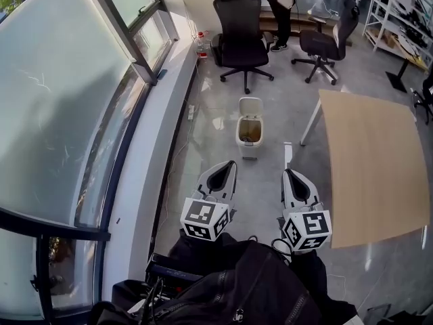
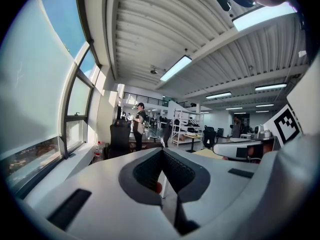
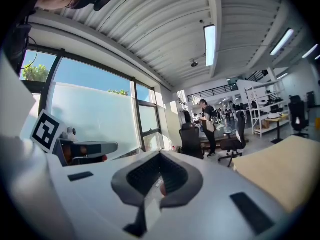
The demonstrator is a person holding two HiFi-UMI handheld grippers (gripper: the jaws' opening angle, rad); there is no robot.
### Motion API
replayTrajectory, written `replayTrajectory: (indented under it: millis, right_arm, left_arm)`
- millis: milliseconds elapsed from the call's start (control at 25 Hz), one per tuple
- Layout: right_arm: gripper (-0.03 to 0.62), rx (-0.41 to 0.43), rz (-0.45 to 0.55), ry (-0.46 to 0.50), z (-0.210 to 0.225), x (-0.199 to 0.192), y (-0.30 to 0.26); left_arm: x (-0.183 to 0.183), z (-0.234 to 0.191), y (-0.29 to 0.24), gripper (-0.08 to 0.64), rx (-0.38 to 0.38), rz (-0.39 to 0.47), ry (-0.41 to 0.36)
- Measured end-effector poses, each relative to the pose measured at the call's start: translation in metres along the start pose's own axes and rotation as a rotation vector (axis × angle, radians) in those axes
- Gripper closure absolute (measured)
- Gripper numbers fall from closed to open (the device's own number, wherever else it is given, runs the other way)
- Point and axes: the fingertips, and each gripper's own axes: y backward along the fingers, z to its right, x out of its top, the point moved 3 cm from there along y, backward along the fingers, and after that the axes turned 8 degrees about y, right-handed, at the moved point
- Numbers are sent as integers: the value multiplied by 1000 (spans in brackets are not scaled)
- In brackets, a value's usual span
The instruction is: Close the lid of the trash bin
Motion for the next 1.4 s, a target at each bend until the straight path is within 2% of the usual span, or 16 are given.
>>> replayTrajectory:
  millis: [160,320,520,760,1000,1400]
  right_arm:
    - [591,-13,-10,1,7,-9,4]
    - [591,-42,-30,99,6,-9,1]
    - [591,18,-9,103,-7,-8,-13]
    - [591,25,-40,138,-2,-12,-44]
    - [591,8,-77,119,9,-13,-105]
    - [591,50,-151,124,1,-12,-242]
  left_arm:
    - [-8,5,-4,558,-3,-16,2]
    - [-7,8,-7,558,-7,-20,0]
    - [-7,-6,-17,558,5,-23,7]
    - [-6,-25,-47,558,-12,-23,23]
    - [3,-67,-86,558,-15,-37,37]
    - [13,-178,-153,558,19,-88,104]
